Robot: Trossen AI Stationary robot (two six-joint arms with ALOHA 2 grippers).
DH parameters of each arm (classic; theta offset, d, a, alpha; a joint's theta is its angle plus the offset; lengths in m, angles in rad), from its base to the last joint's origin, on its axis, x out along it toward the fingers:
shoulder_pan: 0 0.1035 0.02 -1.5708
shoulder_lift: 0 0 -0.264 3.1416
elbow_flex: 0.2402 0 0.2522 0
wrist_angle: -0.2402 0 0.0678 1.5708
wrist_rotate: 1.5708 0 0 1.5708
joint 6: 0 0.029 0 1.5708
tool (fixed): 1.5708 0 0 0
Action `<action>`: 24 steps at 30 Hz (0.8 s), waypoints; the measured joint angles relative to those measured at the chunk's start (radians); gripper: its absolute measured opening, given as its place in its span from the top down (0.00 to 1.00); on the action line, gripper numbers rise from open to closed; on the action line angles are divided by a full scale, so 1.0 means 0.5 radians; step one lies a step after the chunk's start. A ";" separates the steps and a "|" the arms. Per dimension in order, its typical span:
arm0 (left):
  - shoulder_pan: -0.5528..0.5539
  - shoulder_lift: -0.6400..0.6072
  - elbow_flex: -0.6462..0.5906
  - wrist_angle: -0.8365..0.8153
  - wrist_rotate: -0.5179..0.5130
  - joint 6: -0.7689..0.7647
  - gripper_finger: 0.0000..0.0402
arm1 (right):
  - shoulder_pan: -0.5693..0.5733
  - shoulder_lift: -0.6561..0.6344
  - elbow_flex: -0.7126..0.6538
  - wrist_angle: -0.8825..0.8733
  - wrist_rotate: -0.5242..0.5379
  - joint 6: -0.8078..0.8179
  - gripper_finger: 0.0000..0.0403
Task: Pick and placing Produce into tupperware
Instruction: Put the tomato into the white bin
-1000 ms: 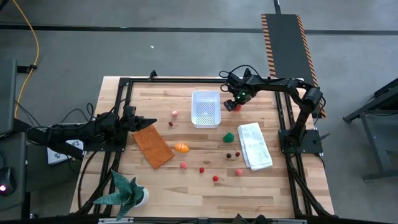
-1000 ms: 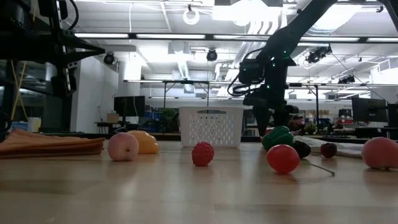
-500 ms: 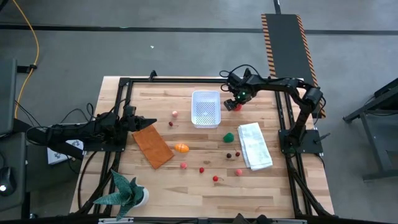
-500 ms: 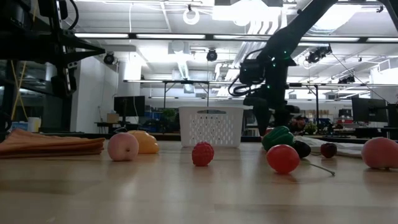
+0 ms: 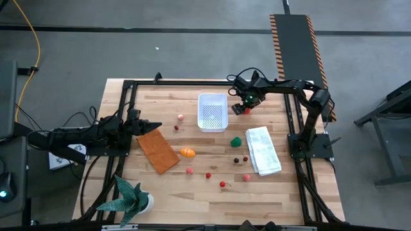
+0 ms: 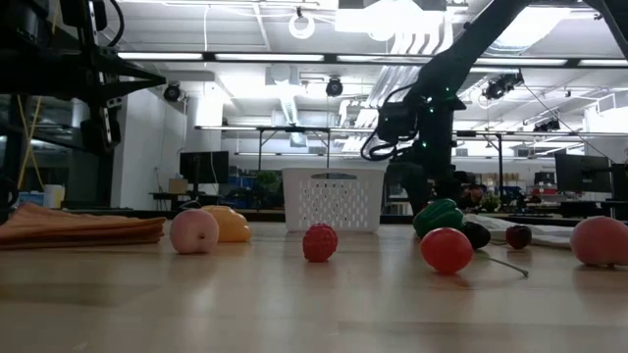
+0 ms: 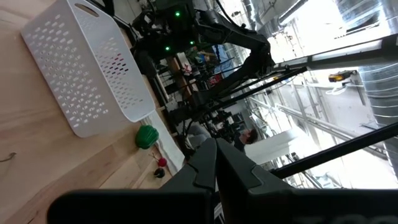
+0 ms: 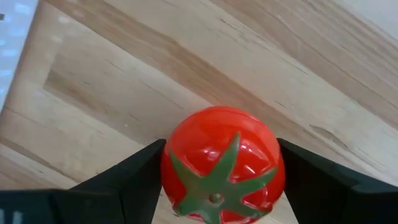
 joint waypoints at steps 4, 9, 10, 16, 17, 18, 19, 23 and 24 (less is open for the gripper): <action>0.001 0.000 0.000 0.000 0.000 0.000 1.00 | 0.000 0.000 0.000 0.014 0.000 -0.001 0.30; 0.000 0.000 0.000 -0.001 0.000 0.000 1.00 | 0.000 0.000 0.000 0.014 0.000 -0.015 0.34; 0.000 0.000 0.000 0.000 0.000 0.001 1.00 | 0.000 0.000 0.000 0.014 0.000 -0.016 0.35; 0.000 0.000 0.000 0.000 0.000 0.002 1.00 | 0.000 0.000 0.000 0.014 0.000 -0.016 0.38; 0.000 0.000 0.000 0.000 0.000 0.002 1.00 | 0.000 0.000 0.000 0.014 0.000 -0.016 0.38; 0.000 0.000 0.000 0.000 0.000 0.002 1.00 | 0.000 0.000 0.000 0.013 -0.001 -0.016 0.38; 0.000 -0.001 0.000 -0.001 0.000 0.002 1.00 | 0.000 0.000 0.000 0.014 0.000 -0.016 0.38; 0.000 0.000 0.000 0.000 0.000 0.002 1.00 | 0.000 -0.002 0.000 0.012 -0.001 -0.016 0.38; 0.000 0.000 0.000 -0.001 0.000 0.002 1.00 | 0.000 -0.002 0.001 0.008 -0.001 -0.019 0.38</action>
